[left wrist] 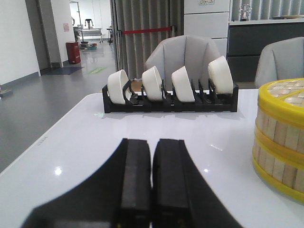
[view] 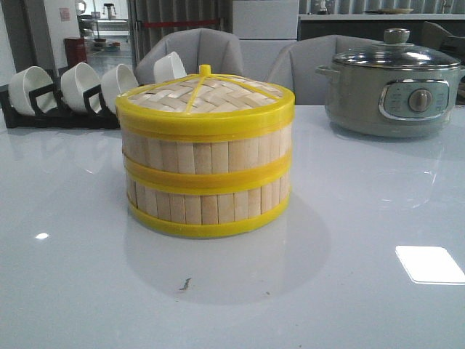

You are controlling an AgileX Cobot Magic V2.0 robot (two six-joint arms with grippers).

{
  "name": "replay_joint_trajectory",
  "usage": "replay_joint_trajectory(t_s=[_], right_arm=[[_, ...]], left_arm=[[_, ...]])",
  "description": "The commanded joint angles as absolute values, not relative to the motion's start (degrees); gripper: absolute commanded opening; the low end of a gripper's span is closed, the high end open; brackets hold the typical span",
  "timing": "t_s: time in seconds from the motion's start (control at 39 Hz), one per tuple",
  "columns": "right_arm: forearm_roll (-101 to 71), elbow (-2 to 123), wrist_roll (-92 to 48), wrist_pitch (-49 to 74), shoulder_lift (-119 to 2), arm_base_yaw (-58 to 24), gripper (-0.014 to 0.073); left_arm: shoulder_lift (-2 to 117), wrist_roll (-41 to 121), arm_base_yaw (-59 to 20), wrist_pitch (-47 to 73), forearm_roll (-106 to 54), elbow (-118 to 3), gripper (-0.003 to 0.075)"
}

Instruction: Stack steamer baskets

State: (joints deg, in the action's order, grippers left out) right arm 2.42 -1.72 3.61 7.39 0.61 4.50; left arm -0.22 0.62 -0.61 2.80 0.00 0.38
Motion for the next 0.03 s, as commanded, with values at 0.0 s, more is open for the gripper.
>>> replay_joint_trajectory(t_s=[0.0], right_arm=[[3.24,-0.88,2.82,2.82,1.79,4.65,0.0051]], left_arm=[[-0.99,0.42,-0.5,-1.64,0.0,0.42,0.0087]])
